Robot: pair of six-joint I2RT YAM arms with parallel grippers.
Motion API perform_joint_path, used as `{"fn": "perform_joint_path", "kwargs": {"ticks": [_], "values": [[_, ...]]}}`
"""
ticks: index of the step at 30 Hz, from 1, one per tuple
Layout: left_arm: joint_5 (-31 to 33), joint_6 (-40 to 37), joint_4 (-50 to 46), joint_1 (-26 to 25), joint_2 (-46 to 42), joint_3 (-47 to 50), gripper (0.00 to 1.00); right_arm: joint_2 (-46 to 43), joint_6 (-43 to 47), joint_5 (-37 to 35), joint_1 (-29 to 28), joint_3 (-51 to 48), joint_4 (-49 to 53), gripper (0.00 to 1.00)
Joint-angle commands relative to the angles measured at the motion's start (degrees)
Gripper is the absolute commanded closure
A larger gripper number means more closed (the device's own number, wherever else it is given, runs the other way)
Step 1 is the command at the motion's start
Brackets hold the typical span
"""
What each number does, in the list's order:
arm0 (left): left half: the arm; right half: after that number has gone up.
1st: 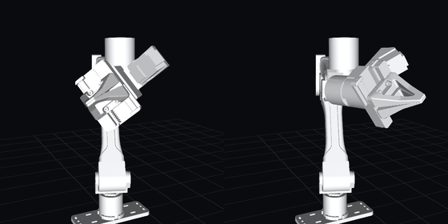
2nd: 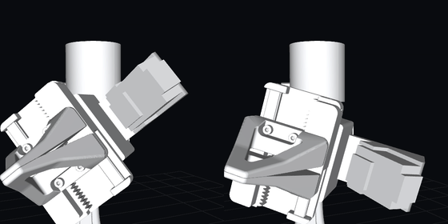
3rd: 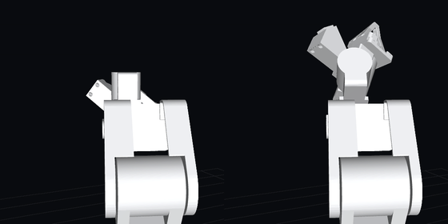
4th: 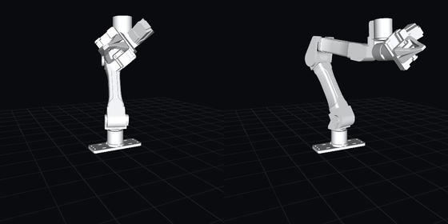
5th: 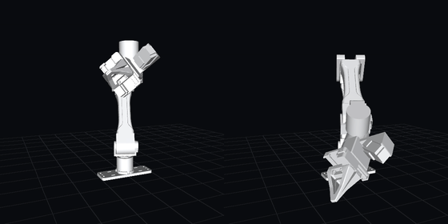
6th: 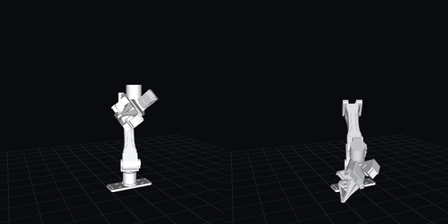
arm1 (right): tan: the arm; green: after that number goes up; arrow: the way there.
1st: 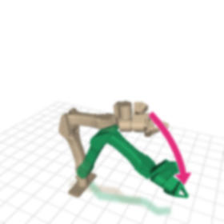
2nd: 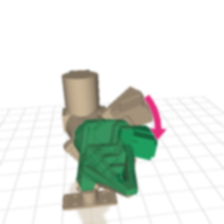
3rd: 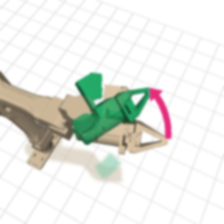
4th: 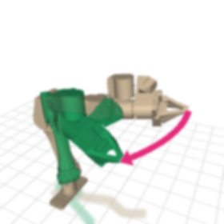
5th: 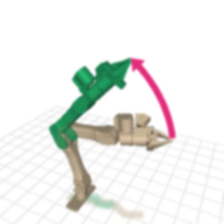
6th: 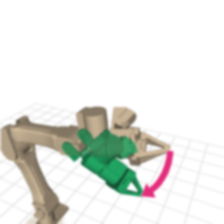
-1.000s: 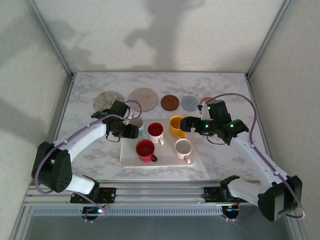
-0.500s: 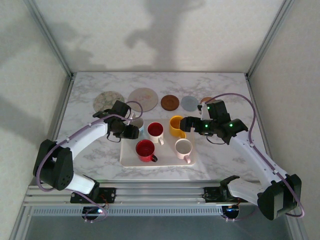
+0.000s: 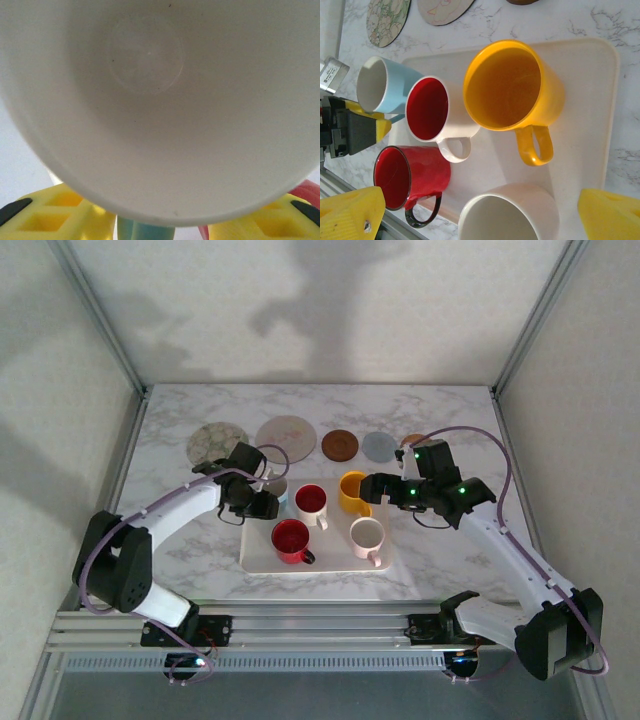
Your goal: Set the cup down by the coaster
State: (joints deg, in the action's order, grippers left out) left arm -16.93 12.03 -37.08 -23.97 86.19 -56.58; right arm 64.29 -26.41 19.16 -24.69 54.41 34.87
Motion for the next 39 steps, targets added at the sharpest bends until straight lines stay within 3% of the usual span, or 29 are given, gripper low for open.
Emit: {"fn": "perform_joint_path", "kwargs": {"ticks": [1,25,39], "values": [[0.8,0.9,0.8,-0.6,0.6,-1.4,0.55,0.1,-0.3,-0.2,-0.5,0.8,-1.5,0.01],[4.3,1.8,1.3,-1.3,1.5,-2.1,0.68,1.5,0.7,1.9,-2.3,0.9,-3.9,0.01],[5.4,2.3,1.8,-1.4,3.0,-2.0,0.62,1.7,0.9,1.6,-2.8,1.0,-3.8,0.01]]}}
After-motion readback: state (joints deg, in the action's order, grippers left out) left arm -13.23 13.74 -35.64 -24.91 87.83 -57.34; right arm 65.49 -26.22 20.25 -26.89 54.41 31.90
